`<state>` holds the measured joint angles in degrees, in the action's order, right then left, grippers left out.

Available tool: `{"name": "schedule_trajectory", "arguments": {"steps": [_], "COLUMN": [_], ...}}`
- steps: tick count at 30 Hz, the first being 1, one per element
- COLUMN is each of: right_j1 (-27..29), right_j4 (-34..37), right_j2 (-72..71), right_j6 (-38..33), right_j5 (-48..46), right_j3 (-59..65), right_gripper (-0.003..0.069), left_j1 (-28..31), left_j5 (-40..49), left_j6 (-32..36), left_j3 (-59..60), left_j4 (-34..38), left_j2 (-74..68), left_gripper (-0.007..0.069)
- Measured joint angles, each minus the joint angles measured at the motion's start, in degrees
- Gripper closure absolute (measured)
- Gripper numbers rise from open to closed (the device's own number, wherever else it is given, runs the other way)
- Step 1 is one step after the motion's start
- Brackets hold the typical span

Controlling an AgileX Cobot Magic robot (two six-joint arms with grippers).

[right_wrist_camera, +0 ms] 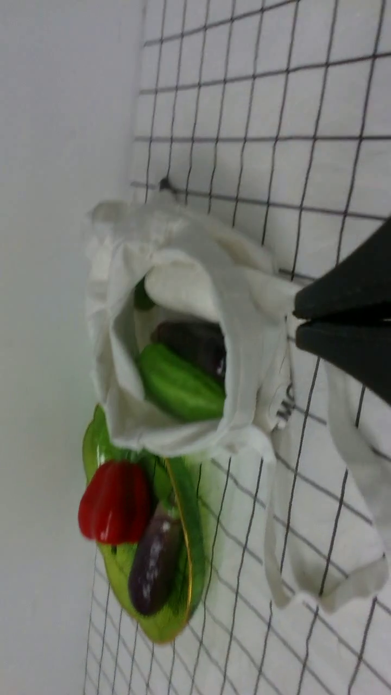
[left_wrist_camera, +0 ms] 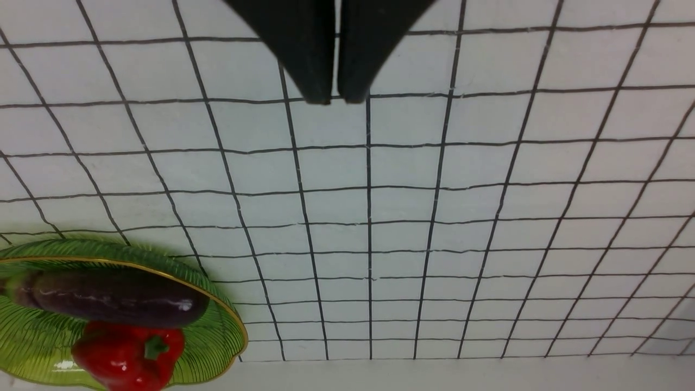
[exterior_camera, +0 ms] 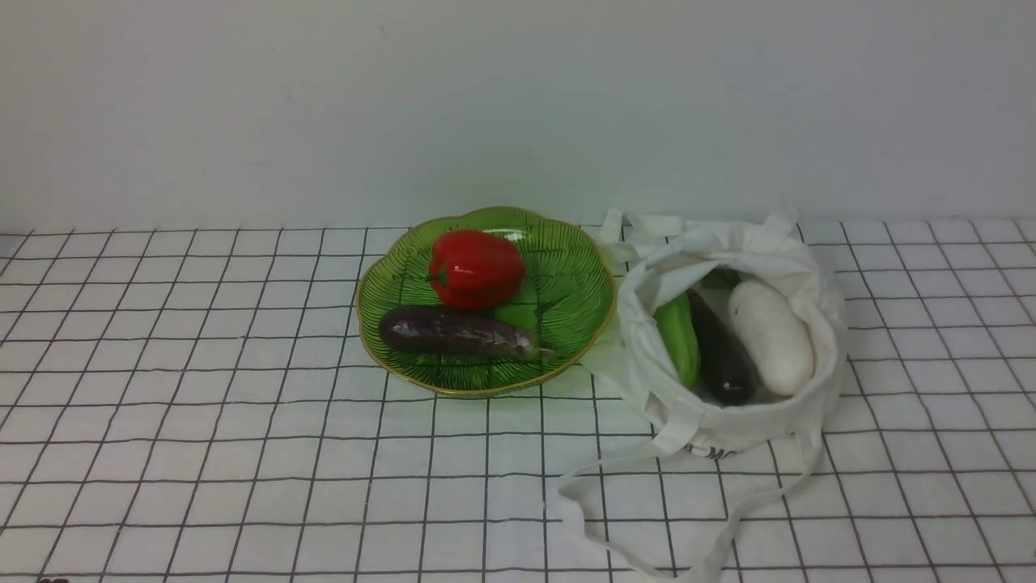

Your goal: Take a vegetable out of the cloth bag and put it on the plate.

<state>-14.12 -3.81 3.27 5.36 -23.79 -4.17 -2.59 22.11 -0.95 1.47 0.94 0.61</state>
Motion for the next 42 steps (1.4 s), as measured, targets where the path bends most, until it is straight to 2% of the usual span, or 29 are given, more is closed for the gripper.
{"name": "schedule_trajectory", "arguments": {"steps": [1,4,10,42], "right_j1": [2.9,6.2,10.3,12.1], "right_j4": [0.0,0.2,0.4,0.5], "right_j2": [-0.9,-2.6,-3.8,-3.8], "right_j6": [0.0,0.0,0.1,0.0], "right_j5": [0.3,0.6,1.9,2.1], "right_j3": [1.8,4.1,5.3,5.4], "right_gripper": [0.0673,0.0673,0.0673,0.0673], "left_j1": [0.0,0.0,0.0,0.0], "left_j5": [0.0,0.0,0.0,0.0], "left_j6": [0.0,0.0,0.0,0.0], "left_j3": [0.0,0.0,0.0,0.0], "left_j4": [0.0,0.0,0.0,0.0], "left_j2": [0.0,0.0,0.0,0.0], "left_gripper": [0.0632,0.0632,0.0632,0.0632]}}
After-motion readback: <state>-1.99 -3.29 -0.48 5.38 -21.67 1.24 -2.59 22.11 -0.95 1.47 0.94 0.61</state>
